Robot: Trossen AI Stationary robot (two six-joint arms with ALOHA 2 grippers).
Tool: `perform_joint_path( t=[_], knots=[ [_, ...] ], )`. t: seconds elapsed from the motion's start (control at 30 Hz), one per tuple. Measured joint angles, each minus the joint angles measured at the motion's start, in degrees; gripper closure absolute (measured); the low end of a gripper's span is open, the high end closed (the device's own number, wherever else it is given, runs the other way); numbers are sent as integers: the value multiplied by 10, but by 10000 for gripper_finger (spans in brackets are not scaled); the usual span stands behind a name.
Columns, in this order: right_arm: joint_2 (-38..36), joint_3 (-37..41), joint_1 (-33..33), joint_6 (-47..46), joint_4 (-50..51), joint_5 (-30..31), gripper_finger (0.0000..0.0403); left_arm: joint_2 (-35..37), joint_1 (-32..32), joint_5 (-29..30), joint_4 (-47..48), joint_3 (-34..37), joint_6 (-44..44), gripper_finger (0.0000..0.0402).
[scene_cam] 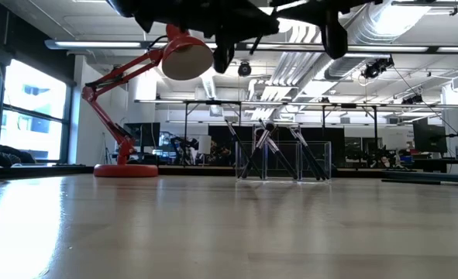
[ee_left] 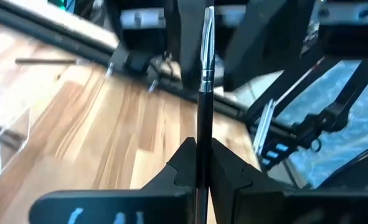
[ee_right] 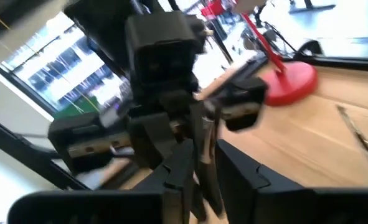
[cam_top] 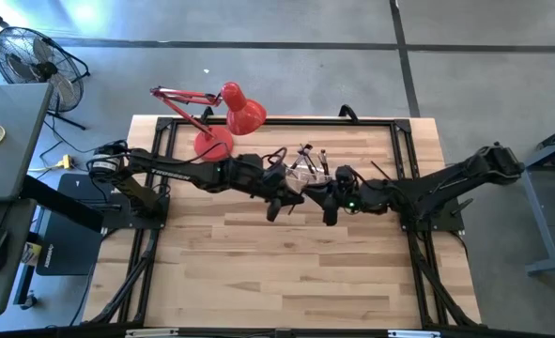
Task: Put items in baskets/containers
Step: Put the eyeshadow brush into the transparent organizer
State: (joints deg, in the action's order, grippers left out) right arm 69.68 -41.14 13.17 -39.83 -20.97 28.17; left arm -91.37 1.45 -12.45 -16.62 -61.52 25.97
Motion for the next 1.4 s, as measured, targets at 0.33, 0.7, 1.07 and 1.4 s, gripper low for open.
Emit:
perform_joint_path(
  t=[0.33, 0.7, 1.07, 1.4],
  knots=[
    [-128, 0, 1, -114, 378, -4, 320, 0, 0, 59, 66, 0, -2, 390],
    [-147, 79, 16, -153, 470, -47, 352, -61, 12, 177, -90, 2, 62, 389],
    [-148, 284, 27, -111, 125, -144, 399, -194, 41, 315, -242, -71, 13, 389],
    [-186, 381, 22, -105, -20, -241, 396, -277, 73, 373, -234, -115, -11, 389]
  ],
)
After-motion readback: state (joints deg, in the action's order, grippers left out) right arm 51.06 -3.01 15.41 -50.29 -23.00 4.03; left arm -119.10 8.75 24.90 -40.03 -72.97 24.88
